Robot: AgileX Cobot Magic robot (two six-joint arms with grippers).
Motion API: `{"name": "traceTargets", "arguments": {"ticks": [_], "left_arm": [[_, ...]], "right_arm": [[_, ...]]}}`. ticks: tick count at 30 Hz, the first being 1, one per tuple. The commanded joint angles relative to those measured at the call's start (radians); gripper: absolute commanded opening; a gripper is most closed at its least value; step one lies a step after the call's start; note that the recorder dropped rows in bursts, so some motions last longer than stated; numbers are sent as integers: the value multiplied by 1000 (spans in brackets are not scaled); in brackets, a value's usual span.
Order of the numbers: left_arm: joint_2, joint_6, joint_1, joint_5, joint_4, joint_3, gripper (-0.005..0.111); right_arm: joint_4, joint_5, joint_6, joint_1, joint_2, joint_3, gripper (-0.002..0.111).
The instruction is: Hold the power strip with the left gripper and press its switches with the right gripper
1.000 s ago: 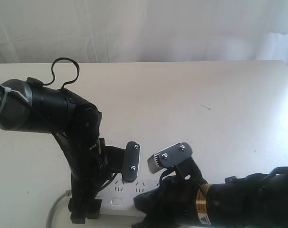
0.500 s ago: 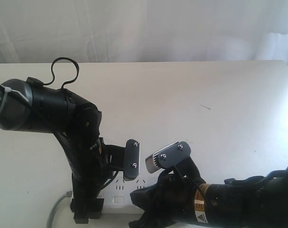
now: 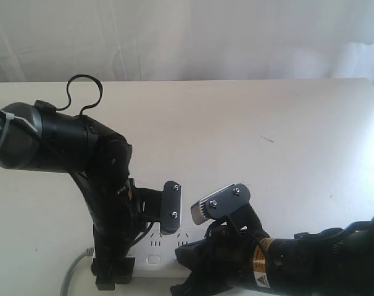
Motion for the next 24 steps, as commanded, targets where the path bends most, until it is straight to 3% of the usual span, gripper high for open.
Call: {"name": "traceTargets", "arguments": {"ticks": [1, 8, 24], "left_arm": [[49, -13, 2, 40, -13, 33, 0], [49, -13, 2, 38, -13, 33, 0], [49, -13, 2, 32, -13, 33, 0]], "right_arm": [[7, 42, -16, 0, 2, 5, 0], [-1, 130, -16, 0, 2, 5, 0], [-61, 128, 18, 0, 2, 5, 0]]}}
